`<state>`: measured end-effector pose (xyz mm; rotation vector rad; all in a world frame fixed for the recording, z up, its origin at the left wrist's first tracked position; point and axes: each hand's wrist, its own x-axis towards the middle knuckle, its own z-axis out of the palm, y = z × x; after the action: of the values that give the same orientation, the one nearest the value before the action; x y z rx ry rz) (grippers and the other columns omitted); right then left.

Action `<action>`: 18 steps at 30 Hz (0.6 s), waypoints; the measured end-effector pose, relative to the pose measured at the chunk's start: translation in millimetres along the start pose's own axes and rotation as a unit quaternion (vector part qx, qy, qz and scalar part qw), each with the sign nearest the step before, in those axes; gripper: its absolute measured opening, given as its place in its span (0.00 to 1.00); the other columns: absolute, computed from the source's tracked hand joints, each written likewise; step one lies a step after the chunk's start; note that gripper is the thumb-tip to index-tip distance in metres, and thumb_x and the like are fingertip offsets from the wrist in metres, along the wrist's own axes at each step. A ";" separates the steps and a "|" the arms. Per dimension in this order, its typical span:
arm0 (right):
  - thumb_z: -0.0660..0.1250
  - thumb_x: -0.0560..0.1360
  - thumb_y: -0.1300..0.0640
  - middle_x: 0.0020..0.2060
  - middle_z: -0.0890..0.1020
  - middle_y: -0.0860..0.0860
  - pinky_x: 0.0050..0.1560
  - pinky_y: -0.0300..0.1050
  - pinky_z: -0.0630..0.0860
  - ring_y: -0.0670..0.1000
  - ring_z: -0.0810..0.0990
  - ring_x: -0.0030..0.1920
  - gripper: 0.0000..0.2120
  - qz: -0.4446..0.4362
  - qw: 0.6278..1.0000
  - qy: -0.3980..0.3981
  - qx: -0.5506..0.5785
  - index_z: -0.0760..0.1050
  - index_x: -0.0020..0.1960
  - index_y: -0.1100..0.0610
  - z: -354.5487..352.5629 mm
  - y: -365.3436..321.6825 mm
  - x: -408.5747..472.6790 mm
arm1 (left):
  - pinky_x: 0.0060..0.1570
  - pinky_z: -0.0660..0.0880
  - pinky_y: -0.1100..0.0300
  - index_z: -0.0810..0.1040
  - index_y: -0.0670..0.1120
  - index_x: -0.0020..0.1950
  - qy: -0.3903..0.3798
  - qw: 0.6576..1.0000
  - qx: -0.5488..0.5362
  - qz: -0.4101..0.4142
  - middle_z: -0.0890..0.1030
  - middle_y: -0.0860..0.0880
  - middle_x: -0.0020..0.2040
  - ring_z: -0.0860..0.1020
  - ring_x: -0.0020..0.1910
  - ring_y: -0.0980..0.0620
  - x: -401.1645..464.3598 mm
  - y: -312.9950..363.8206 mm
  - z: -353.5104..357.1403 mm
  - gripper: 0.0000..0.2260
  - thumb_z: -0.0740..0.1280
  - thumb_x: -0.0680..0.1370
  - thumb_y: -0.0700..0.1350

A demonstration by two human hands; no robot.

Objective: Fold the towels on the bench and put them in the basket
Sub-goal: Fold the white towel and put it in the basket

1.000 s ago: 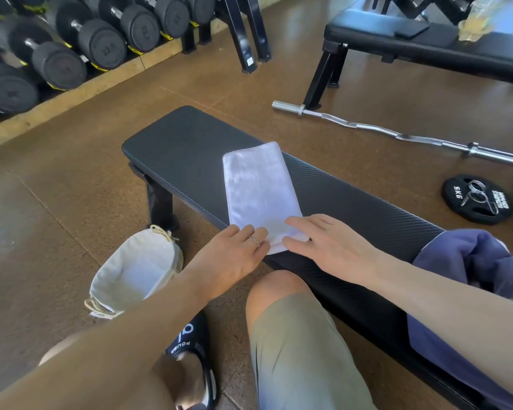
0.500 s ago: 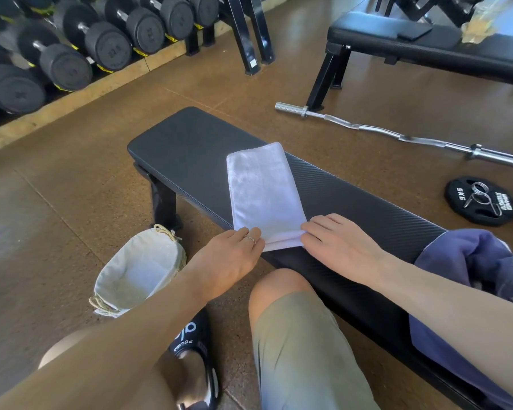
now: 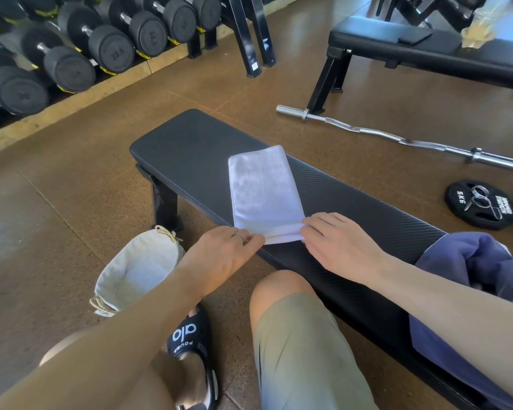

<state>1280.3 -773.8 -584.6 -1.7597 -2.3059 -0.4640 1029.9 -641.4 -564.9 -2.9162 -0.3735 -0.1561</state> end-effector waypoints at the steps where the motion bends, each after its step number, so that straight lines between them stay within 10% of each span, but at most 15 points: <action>1: 0.68 0.76 0.63 0.49 0.81 0.53 0.50 0.52 0.78 0.57 0.80 0.49 0.02 -0.004 1.000 0.000 0.007 0.77 0.48 0.59 -1.0 -0.1 0.7 | 0.40 0.78 0.56 0.67 0.45 0.56 0.000 1.000 0.003 0.005 0.78 0.47 0.39 0.73 0.34 0.50 0.3 -0.2 0.7 0.25 0.76 0.67 0.33; 8: 0.66 0.72 0.69 0.47 0.78 0.53 0.49 0.50 0.75 0.57 0.77 0.46 0.08 -0.044 0.999 -0.019 -0.022 0.74 0.48 0.57 8.0 0.5 0.3 | 0.59 0.75 0.46 0.69 0.41 0.62 -0.065 0.990 0.107 0.060 0.75 0.39 0.62 0.77 0.56 0.40 0.8 11.9 7.2 0.29 0.77 0.64 0.37; 18: 0.56 0.78 0.69 0.48 0.76 0.54 0.50 0.51 0.72 0.57 0.72 0.46 0.12 -0.116 0.988 -0.051 -0.083 0.75 0.45 0.58 15.7 -4.4 -4.9 | 0.50 0.74 0.53 0.71 0.41 0.62 -0.047 0.971 0.184 0.144 0.71 0.41 0.56 0.73 0.49 0.46 -0.8 25.7 11.4 0.20 0.62 0.70 0.37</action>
<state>1277.8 -773.5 -601.5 -1.6249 -2.6283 -0.6371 1036.7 -663.6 -580.8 -2.5758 0.0133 0.0862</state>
